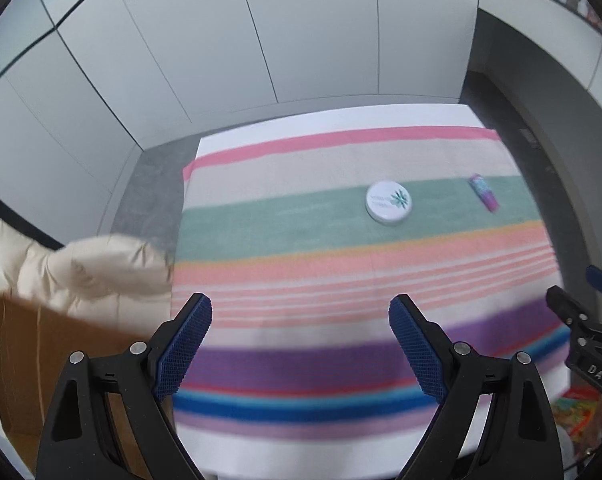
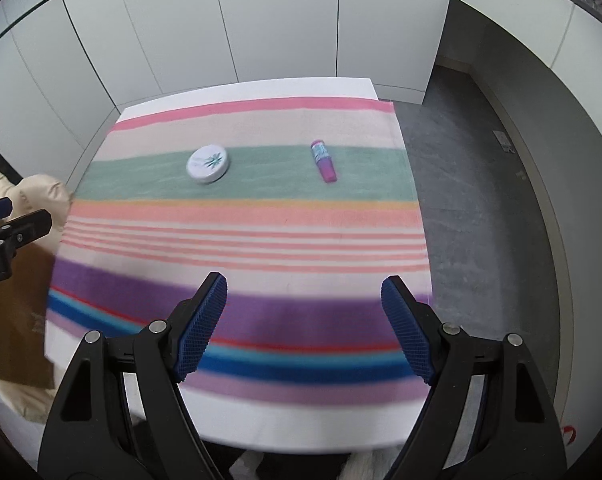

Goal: Organize objects
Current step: 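Withdraw both tools from the box back toward the towel, then grasp the white FLOWER LURE jar with the left tool while the right tool grasps the pink bottle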

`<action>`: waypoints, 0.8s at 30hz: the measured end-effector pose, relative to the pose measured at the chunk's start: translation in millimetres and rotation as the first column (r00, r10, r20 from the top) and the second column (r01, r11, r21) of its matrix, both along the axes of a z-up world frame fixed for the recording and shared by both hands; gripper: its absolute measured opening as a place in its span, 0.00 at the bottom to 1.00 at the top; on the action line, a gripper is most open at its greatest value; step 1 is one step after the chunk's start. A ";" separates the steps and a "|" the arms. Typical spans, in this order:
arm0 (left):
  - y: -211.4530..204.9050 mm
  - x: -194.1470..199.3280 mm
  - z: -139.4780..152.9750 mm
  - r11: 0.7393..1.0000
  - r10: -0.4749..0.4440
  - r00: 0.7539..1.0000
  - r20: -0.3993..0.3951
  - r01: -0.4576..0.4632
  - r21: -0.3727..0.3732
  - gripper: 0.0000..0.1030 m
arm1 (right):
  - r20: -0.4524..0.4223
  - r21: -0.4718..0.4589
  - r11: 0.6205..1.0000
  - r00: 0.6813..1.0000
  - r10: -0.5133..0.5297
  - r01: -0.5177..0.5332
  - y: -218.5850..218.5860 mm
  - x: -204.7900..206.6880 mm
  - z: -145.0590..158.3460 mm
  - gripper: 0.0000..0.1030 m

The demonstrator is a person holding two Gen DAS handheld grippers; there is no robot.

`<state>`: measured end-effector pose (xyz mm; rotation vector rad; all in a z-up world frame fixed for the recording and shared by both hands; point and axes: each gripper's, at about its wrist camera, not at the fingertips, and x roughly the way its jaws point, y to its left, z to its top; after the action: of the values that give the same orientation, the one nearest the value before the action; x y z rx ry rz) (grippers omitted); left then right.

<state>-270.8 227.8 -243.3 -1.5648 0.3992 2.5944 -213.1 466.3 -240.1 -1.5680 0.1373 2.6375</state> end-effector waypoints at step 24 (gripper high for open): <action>88.9 -129.1 -138.5 0.986 0.019 0.999 0.031 -0.024 0.165 0.57 | -0.031 0.080 0.993 0.996 0.087 -0.084 6.6 -143.9 -98.9 0.19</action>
<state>-399.9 316.6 -381.9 -1.5573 0.1603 2.5419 -357.0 472.9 -339.1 -1.5383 -0.0319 2.6992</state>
